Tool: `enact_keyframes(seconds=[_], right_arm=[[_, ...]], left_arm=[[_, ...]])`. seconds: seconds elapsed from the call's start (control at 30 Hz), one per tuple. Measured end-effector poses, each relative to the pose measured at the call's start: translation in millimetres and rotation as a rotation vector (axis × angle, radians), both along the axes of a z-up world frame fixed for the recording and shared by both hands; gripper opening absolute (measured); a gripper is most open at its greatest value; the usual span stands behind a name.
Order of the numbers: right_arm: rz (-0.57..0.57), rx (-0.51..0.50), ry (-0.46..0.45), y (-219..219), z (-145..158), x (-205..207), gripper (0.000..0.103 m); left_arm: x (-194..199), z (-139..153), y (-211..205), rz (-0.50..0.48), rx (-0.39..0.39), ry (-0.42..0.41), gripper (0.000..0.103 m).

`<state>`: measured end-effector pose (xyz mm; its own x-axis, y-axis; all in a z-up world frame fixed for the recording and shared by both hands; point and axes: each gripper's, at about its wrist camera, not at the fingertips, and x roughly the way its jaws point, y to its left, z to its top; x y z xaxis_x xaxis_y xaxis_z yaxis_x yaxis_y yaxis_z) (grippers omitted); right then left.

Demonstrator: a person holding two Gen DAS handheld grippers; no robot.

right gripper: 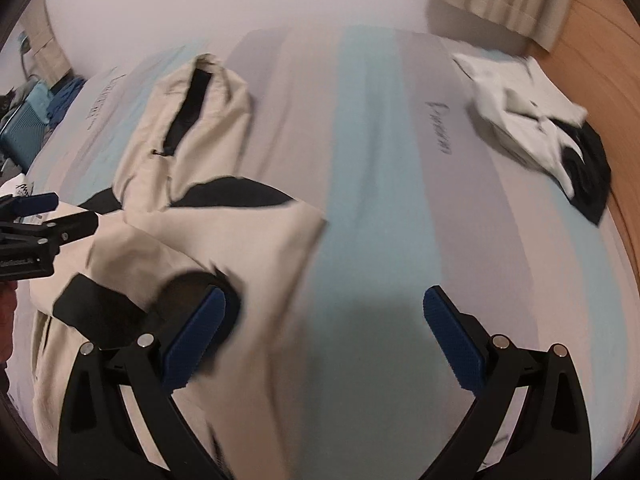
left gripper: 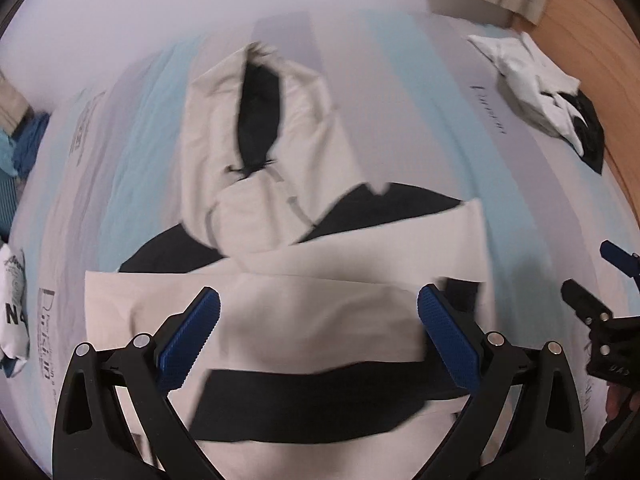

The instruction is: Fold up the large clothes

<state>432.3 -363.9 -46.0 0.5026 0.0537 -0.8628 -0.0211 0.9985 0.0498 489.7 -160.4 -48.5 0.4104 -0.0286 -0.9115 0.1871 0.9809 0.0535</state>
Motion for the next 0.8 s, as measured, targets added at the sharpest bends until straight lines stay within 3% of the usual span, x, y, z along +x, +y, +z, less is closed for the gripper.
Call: enact_keyframes(seconds=[0.27, 0.4, 0.8], right_arm=[[0.027, -0.032, -0.033, 63, 24, 50, 0.096], [0.046, 0.022, -0.017, 88, 27, 79, 0.096], [0.153, 0.008, -0.019, 134, -4, 173, 0.096]], left_arm=[[38, 1, 71, -0.004, 0.002, -0.025, 0.097], [61, -10, 94, -0.016, 0.013, -0.028, 0.097], [143, -38, 115, -0.005, -0.003, -0.019, 0.097]])
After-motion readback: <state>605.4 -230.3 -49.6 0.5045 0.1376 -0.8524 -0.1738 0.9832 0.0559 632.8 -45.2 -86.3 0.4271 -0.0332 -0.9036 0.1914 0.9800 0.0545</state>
